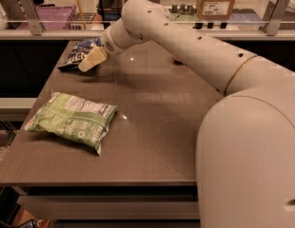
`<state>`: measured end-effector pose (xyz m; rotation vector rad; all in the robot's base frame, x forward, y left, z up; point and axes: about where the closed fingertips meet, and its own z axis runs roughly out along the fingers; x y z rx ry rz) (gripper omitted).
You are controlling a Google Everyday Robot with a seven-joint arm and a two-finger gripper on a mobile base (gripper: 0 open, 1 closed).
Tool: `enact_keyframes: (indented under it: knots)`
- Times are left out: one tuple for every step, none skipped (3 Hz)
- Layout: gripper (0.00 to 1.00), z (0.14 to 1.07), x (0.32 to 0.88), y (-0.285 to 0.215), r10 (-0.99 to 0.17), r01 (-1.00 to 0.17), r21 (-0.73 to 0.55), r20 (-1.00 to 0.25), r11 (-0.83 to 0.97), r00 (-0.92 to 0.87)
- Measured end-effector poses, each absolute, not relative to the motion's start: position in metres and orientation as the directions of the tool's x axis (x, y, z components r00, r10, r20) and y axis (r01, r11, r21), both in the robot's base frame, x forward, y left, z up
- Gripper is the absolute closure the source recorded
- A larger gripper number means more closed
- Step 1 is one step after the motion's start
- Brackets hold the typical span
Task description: Pick blue chip bag
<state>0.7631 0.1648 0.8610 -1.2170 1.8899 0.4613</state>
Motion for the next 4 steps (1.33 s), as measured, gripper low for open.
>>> enact_keyframes:
  knots:
    - [0.00,0.850,0.765,0.181,-0.580,-0.898,-0.108,-0.795,0.426,-0.180]
    - [0.00,0.848,0.767,0.199,-0.583,-0.916,-0.106,-0.798,0.387,-0.154]
    - [0.17,0.844,0.769,0.219,-0.589,-0.931,-0.103,-0.797,0.349,-0.132]
    - [0.40,0.842,0.769,0.221,-0.589,-0.932,-0.102,-0.797,0.348,-0.133]
